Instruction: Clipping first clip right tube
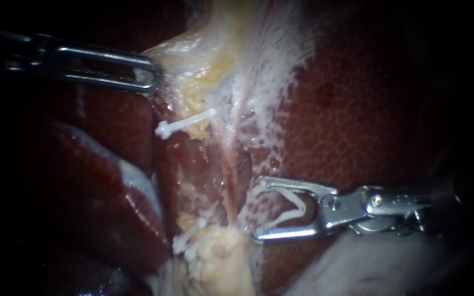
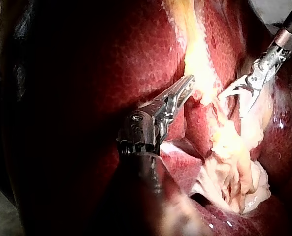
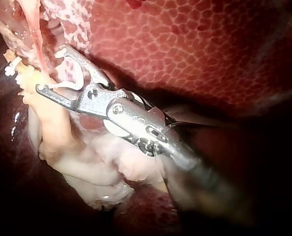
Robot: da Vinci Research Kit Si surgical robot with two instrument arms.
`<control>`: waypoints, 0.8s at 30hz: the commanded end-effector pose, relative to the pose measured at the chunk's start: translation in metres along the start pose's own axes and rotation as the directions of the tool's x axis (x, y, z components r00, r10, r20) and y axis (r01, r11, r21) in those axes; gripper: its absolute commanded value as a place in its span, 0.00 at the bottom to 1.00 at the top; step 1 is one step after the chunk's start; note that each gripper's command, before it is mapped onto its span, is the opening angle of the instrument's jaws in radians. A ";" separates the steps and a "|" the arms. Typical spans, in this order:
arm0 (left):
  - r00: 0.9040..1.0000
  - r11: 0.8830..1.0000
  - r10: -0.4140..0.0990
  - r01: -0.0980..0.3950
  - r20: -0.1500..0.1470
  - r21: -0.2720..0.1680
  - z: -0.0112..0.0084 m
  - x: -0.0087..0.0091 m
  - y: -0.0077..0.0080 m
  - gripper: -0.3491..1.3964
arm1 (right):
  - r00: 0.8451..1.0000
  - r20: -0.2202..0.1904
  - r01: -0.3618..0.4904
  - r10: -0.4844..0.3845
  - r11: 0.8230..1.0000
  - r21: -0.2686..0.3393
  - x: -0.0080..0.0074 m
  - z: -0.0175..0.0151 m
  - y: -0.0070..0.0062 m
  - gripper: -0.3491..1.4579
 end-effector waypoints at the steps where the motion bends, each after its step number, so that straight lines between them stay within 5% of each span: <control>1: 1.000 1.000 0.006 -0.006 0.004 -0.001 0.0000 -0.0002 -0.0003 0.11 | 1.000 0.001 -0.005 0.005 1.000 0.001 0.0001 0.0002 0.0001 0.52; 12: 1.000 1.000 0.009 -0.009 0.008 -0.003 0.0000 -0.0005 -0.0009 0.11 | 0.999 0.006 -0.038 0.037 0.999 0.037 0.0007 0.0026 0.0002 0.52; 24: 1.000 1.000 0.009 -0.009 0.009 -0.005 0.0004 -0.0005 -0.0010 0.11 | 0.999 0.041 -0.035 0.029 0.988 0.151 0.0016 0.0038 0.0010 0.49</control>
